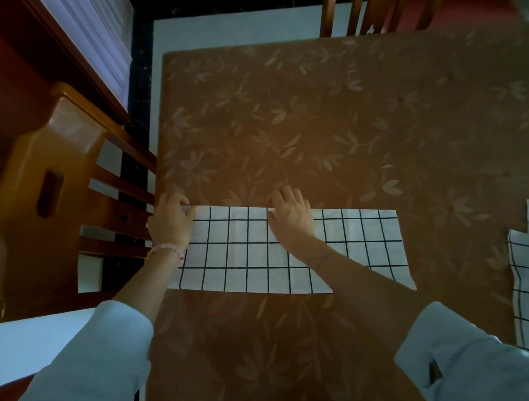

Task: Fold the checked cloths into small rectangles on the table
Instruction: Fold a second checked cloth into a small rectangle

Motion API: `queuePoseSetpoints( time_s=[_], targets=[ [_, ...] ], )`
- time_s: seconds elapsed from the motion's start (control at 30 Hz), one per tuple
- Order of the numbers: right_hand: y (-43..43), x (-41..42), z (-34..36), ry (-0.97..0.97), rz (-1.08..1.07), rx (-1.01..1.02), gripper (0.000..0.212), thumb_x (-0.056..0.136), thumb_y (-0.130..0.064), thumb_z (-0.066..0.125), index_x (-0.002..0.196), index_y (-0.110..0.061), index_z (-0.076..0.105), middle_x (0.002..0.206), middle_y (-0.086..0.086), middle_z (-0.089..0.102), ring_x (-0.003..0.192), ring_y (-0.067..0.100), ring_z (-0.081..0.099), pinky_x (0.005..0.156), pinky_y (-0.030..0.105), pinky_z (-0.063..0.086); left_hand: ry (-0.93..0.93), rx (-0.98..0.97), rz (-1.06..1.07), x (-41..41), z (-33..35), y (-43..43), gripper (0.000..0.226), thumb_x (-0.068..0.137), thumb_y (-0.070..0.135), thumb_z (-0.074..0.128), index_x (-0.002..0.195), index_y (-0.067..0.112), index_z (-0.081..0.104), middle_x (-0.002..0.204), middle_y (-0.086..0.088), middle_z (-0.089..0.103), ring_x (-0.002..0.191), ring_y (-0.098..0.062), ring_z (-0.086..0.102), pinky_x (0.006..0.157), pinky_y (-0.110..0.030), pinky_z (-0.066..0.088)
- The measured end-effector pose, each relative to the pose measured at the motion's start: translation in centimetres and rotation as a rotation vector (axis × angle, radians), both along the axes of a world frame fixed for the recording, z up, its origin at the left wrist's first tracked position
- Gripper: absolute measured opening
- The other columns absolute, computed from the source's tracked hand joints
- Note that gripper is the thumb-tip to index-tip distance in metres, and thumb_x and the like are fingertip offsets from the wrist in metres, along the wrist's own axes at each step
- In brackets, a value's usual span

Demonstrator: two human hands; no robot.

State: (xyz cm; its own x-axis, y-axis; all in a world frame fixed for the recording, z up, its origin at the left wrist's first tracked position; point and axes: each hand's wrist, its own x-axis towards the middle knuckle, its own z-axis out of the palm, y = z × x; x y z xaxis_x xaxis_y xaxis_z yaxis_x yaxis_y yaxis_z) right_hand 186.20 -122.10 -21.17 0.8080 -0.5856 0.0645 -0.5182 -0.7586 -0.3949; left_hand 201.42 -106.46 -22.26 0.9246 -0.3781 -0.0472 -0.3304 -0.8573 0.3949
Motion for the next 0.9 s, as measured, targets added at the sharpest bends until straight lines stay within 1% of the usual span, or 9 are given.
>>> queuePoseSetpoints(
  time_s=[0.13, 0.23, 0.3, 0.37, 0.47, 0.57, 0.7, 0.83, 0.9],
  targets=[
    [3.1, -1.5, -0.1, 0.032, 0.144, 0.075, 0.028, 0.089, -0.012, 0.056, 0.117, -0.013, 0.058, 0.117, 0.006, 0.055, 0.11, 0.023, 0.049, 0.095, 0.039, 0.044, 0.009, 0.014, -0.004, 0.2, -0.2, 0.0, 0.021, 0.085, 0.03, 0.064, 0.095, 0.012, 0.06, 0.105, -0.013, 0.055, 0.089, -0.034, 0.055, 0.078, -0.045, 0.044],
    [5.1, -2.8, -0.7, 0.03, 0.209, 0.083, 0.035, 0.087, -0.013, 0.06, 0.122, -0.01, 0.057, 0.122, 0.008, 0.057, 0.116, 0.027, 0.052, 0.102, 0.043, 0.042, -0.005, 0.0, -0.007, 0.2, 0.0, 0.1, 0.028, 0.082, 0.032, 0.067, 0.099, 0.01, 0.06, 0.107, -0.016, 0.055, 0.093, -0.035, 0.055, 0.078, -0.047, 0.045],
    [5.6, -3.4, -1.1, 0.086, 0.258, 0.091, 0.042, 0.091, -0.016, 0.054, 0.132, -0.007, 0.05, 0.134, 0.011, 0.051, 0.128, 0.029, 0.044, 0.11, 0.047, 0.033, -0.032, 0.019, 0.001, 0.1, 0.0, 0.3, 0.038, 0.08, 0.032, 0.069, 0.107, 0.008, 0.056, 0.11, -0.018, 0.055, 0.098, -0.037, 0.053, 0.079, -0.048, 0.045],
    [5.6, -3.7, -1.6, 0.157, 0.306, 0.129, 0.047, 0.097, -0.02, 0.042, 0.143, -0.008, 0.036, 0.149, 0.008, 0.035, 0.141, 0.025, 0.025, 0.118, 0.044, 0.015, -0.073, 0.044, 0.019, -0.2, 0.3, 0.5, 0.046, 0.08, 0.032, 0.07, 0.114, 0.006, 0.052, 0.114, -0.02, 0.054, 0.104, -0.038, 0.051, 0.081, -0.049, 0.044],
    [5.2, -3.8, -1.9, 0.153, 0.295, 0.173, 0.046, 0.099, -0.02, 0.037, 0.145, -0.013, 0.032, 0.153, 0.002, 0.029, 0.144, 0.019, 0.018, 0.119, 0.039, 0.009, -0.132, -0.033, -0.016, -2.1, 1.3, 0.6, 0.034, 0.086, 0.027, 0.061, 0.114, 0.008, 0.054, 0.113, -0.016, 0.056, 0.105, -0.034, 0.05, 0.085, -0.046, 0.042],
    [5.2, -3.6, -1.8, 0.141, 0.277, 0.189, 0.044, 0.099, -0.018, 0.037, 0.144, -0.015, 0.035, 0.152, 0.001, 0.031, 0.143, 0.018, 0.02, 0.118, 0.033, 0.005, -0.162, -0.069, -0.2, -6.5, 2.2, 0.5, 0.015, 0.093, 0.018, 0.048, 0.1, 0.012, 0.06, 0.099, -0.005, 0.06, 0.096, -0.024, 0.056, 0.08, -0.031, 0.042],
    [4.8, -3.6, -1.6, 0.163, 0.288, 0.187, 0.048, 0.097, -0.008, 0.038, 0.144, -0.016, 0.035, 0.153, -0.001, 0.029, 0.143, 0.016, 0.02, 0.117, 0.029, 0.006, -0.134, -0.048, -0.44, -12.7, 0.5, 2.1, 0.023, 0.083, 0.006, 0.058, 0.104, 0.005, 0.067, 0.105, -0.012, 0.068, 0.099, -0.027, 0.064, 0.09, -0.037, 0.048],
    [4.2, -3.7, -1.2, 0.177, 0.29, 0.23, 0.053, 0.094, -0.003, 0.041, 0.144, -0.019, 0.035, 0.153, -0.006, 0.029, 0.142, 0.013, 0.021, 0.115, 0.024, 0.013, -0.119, 0.004, -0.628, -16.2, -0.5, 3.7, 0.036, 0.086, 0.017, 0.055, 0.121, 0.008, 0.06, 0.123, -0.009, 0.062, 0.116, -0.022, 0.058, 0.103, -0.035, 0.039],
    [4.0, -3.6, -1.1, 0.194, 0.296, 0.227, 0.056, 0.093, -0.003, 0.045, 0.144, -0.022, 0.034, 0.153, -0.009, 0.027, 0.141, 0.011, 0.021, 0.115, 0.024, 0.018, -0.147, 0.077, -0.732, -17.4, -0.6, 4.0, 0.042, 0.095, 0.026, 0.041, 0.131, 0.009, 0.053, 0.134, -0.008, 0.054, 0.125, -0.02, 0.051, 0.107, -0.038, 0.038]
  ],
)
